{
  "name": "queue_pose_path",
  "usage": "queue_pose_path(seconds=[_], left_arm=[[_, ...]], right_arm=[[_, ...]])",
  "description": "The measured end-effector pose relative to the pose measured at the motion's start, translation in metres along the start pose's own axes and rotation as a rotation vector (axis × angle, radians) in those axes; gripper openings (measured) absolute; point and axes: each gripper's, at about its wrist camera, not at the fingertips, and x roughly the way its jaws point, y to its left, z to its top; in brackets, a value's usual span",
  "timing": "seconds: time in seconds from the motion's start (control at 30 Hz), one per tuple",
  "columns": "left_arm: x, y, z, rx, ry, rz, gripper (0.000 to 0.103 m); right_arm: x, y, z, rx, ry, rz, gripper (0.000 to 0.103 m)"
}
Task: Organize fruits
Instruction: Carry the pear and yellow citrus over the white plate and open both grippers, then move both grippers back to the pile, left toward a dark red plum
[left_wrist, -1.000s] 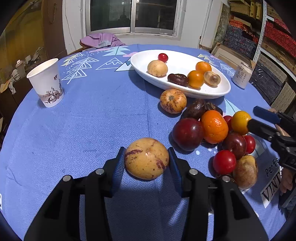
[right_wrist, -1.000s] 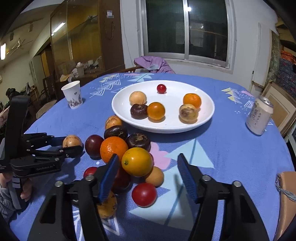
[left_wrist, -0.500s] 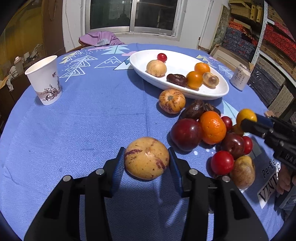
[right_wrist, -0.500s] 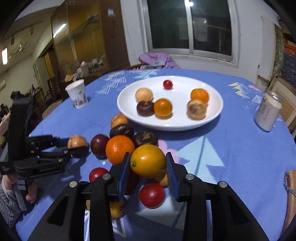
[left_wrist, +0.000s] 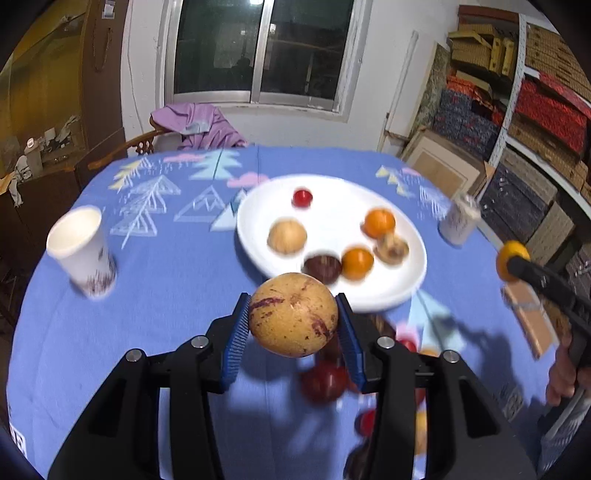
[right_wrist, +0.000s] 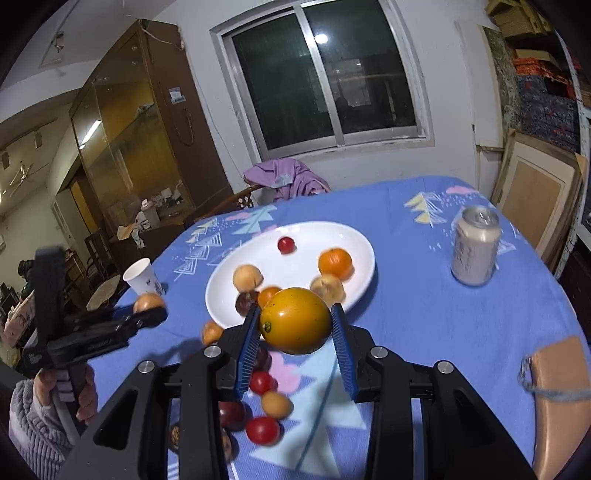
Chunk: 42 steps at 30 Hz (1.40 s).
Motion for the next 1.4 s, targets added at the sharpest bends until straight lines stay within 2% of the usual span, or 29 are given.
queue_pose_path(seconds=[0.13, 0.23, 0.33, 0.6, 0.8, 0.9, 1.03, 1.17, 1.27, 1.33, 1.4], left_arm=[[0.033, 0.003, 0.047, -0.033, 0.015, 0.001, 0.045], [0.067, 0.004, 0.072, -0.049, 0.047, 0.013, 0.045], [0.102, 0.005, 0.089, -0.042, 0.083, 0.027, 0.045], [0.171, 0.017, 0.103, -0.060, 0.159, 0.029, 0.045], [0.189, 0.014, 0.102, -0.032, 0.183, 0.022, 0.045], [0.186, 0.010, 0.097, -0.017, 0.181, 0.032, 0.047], [0.155, 0.013, 0.102, -0.034, 0.119, 0.036, 0.063], [0.117, 0.011, 0.103, -0.044, 0.079, 0.030, 0.064], [0.080, 0.008, 0.093, -0.032, 0.040, 0.027, 0.065], [0.058, 0.010, 0.082, -0.033, 0.018, 0.033, 0.072], [0.038, 0.013, 0.065, -0.033, 0.008, 0.053, 0.073]], right_arm=[[0.027, 0.014, 0.022, -0.051, 0.022, 0.013, 0.039], [0.060, 0.022, 0.028, -0.064, 0.071, 0.033, 0.039], [0.096, 0.028, 0.036, -0.081, 0.110, 0.017, 0.039], [0.182, 0.036, 0.046, -0.158, 0.247, -0.034, 0.039], [0.211, 0.028, 0.041, -0.137, 0.315, -0.052, 0.039], [0.208, 0.024, 0.040, -0.118, 0.308, -0.053, 0.040], [0.179, 0.019, 0.048, -0.091, 0.256, -0.040, 0.043], [0.143, 0.017, 0.055, -0.072, 0.202, -0.035, 0.044], [0.109, 0.019, 0.051, -0.069, 0.160, -0.023, 0.051], [0.087, 0.020, 0.042, -0.076, 0.130, -0.021, 0.055], [0.068, 0.020, 0.031, -0.072, 0.113, -0.018, 0.056]])
